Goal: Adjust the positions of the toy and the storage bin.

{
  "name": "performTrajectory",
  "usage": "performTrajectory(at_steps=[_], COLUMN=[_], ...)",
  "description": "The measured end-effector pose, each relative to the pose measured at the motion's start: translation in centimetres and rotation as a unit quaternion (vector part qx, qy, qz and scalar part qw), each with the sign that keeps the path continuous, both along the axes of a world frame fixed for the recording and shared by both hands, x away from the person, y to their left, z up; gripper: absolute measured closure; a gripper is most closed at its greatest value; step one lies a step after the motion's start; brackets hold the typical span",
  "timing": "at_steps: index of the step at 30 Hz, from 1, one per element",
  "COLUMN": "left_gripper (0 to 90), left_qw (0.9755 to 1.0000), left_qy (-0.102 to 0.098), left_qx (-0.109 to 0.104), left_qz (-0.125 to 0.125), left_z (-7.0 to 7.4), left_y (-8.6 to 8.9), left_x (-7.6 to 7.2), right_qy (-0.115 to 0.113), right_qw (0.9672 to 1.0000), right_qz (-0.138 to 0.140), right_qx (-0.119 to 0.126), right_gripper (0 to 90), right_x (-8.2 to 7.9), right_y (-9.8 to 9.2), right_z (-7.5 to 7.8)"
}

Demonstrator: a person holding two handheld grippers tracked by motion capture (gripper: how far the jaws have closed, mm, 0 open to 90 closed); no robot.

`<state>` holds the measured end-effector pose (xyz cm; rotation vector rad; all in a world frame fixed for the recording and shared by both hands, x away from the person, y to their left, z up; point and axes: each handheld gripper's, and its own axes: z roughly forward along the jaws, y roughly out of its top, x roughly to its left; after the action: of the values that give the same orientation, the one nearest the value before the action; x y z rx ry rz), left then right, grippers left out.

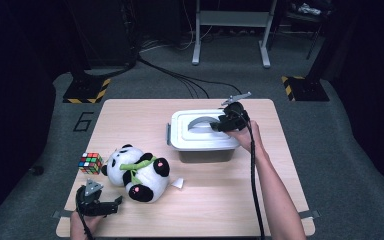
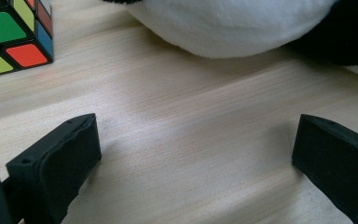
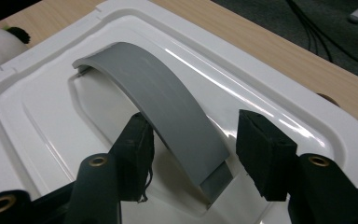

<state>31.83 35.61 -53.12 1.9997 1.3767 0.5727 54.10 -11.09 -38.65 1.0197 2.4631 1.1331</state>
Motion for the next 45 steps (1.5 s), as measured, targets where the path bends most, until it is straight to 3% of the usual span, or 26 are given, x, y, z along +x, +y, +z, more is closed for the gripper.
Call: performTrajectory(at_steps=[2, 10, 21, 28, 32, 35, 37, 45], left_gripper=[0.7, 0.7, 0.7, 0.7, 0.7, 0.7, 0.7, 0.7], left_qw=[1.0, 1.0, 1.0, 1.0, 1.0, 1.0, 1.0, 1.0], left_qy=[0.0, 0.0, 0.002, 0.0, 0.001, -0.003, -0.003, -0.003], left_qx=[0.0, 0.0, 0.001, 0.0, 0.003, -0.003, -0.004, -0.003], left_qz=[0.0, 0.0, -0.001, 0.0, -0.001, 0.004, 0.004, 0.005], left_z=[0.0, 0.0, 0.0, 0.0, 0.0, 0.0, 0.0, 0.0], left_y=[0.0, 0.0, 0.0, 0.0, 0.0, -0.1, -0.1, -0.1], left_x=[0.0, 0.0, 0.0, 0.0, 0.0, 0.0, 0.0, 0.0], right_qy=[0.002, -0.007, 0.007, 0.014, 0.011, 0.006, 0.0, -0.003], right_qw=[0.9999, 0.9994, 0.9988, 0.9993, 0.9995, 0.9997, 0.9995, 0.9988], right_qz=[0.016, 0.019, -0.008, -0.016, 0.005, 0.011, 0.03, 0.044], right_qx=[-0.004, -0.028, -0.047, -0.032, -0.028, -0.022, -0.013, -0.023], right_gripper=[55.1, 59.4, 61.0, 59.9, 50.2, 50.3, 50.8, 54.0], right_x=[0.1, -0.3, -2.0, -2.7, -2.3, -2.1, -1.7, -1.3], right_y=[0.0, -0.1, -0.3, -0.7, -0.4, 0.1, 1.1, 2.1], right_z=[0.0, 0.1, 0.4, 0.3, 0.7, 1.3, 2.0, 2.5])
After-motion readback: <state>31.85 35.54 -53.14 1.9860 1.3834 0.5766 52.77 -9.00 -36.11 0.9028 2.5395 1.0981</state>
